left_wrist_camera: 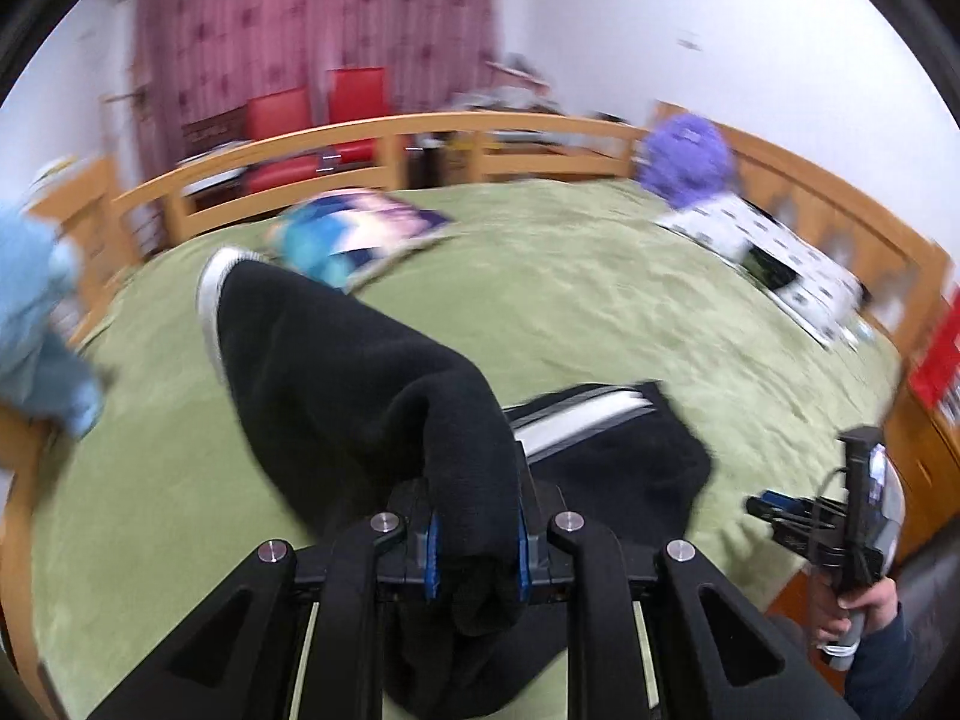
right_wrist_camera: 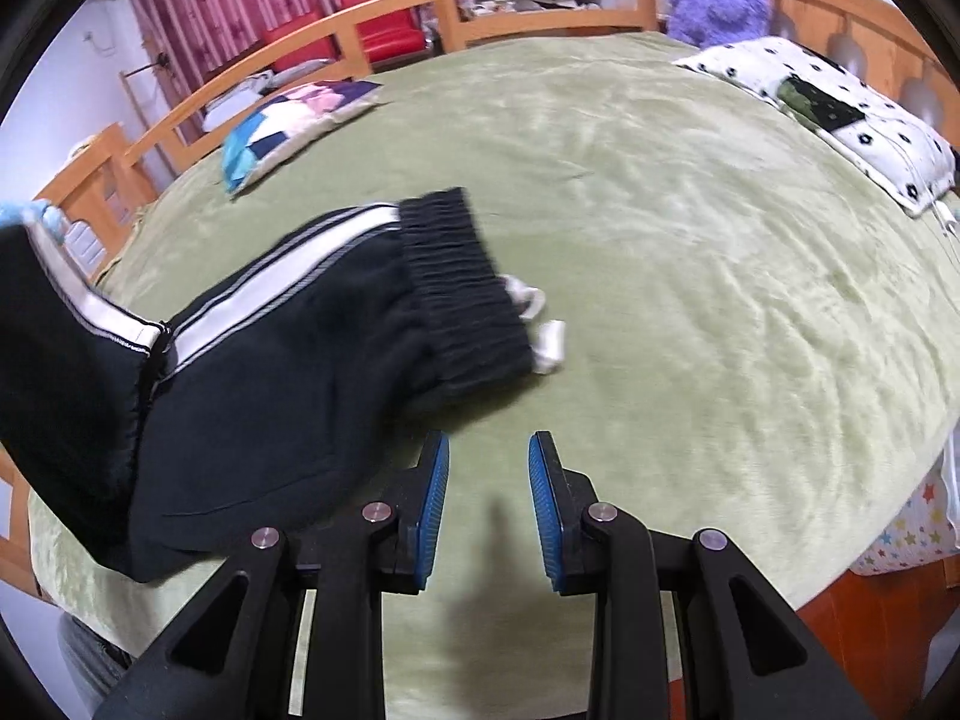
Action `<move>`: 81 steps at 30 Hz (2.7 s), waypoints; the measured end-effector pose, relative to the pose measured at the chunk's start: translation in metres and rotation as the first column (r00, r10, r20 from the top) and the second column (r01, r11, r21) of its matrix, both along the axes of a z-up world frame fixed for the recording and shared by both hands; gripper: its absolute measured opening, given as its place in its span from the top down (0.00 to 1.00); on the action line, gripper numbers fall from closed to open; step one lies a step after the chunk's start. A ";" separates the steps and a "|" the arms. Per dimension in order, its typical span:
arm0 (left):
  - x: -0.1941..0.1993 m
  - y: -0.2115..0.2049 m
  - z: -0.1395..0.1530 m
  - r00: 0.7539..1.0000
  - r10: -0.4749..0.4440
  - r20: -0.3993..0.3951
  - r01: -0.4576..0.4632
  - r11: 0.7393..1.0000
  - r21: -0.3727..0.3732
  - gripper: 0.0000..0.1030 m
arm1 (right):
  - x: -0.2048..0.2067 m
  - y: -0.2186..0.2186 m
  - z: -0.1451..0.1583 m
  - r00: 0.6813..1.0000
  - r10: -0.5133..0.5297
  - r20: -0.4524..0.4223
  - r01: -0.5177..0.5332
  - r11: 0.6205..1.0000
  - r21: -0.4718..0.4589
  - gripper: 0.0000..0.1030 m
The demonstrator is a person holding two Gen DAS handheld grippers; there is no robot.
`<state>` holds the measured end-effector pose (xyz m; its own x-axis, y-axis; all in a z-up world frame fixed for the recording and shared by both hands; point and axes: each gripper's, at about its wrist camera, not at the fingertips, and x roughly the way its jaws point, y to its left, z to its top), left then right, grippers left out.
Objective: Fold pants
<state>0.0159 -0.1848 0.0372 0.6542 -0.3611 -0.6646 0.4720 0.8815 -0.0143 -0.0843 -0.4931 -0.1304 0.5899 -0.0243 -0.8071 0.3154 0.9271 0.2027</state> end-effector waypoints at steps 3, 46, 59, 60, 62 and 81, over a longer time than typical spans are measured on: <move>0.003 -0.061 -0.012 0.994 -0.111 -0.022 0.111 0.994 -0.007 0.84 | -0.005 -0.017 -0.003 0.999 -0.030 -0.016 0.030 1.000 0.008 0.73; 0.028 0.048 -0.150 0.925 0.064 -0.374 -0.107 0.990 -0.097 0.49 | 0.077 0.014 0.006 0.959 0.269 0.094 -0.282 0.942 0.183 0.84; 0.027 0.028 -0.152 0.918 -0.014 -0.396 -0.052 0.986 -0.156 0.49 | 0.049 -0.019 -0.009 0.986 0.162 0.049 -0.167 0.980 0.112 0.68; 0.026 0.027 -0.153 0.916 -0.012 -0.400 -0.054 0.987 -0.152 0.49 | 0.042 -0.016 0.001 0.983 0.163 0.083 -0.170 0.982 0.077 0.68; 0.022 0.028 -0.155 0.909 -0.023 -0.416 -0.051 0.985 -0.164 0.49 | 0.028 -0.005 0.019 0.971 0.196 0.139 -0.203 0.979 0.036 0.68; 0.010 0.029 -0.156 0.931 -0.027 -0.363 0.002 0.998 -0.069 0.42 | 0.027 0.001 0.015 0.961 0.267 0.078 -0.267 0.964 -0.009 0.68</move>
<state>0.0257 -0.1560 -0.1192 0.3665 -0.4198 -0.8303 0.4361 0.8658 -0.2453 -0.0572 -0.4926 -0.1152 0.6357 0.1439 -0.7584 0.0400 0.9750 0.2185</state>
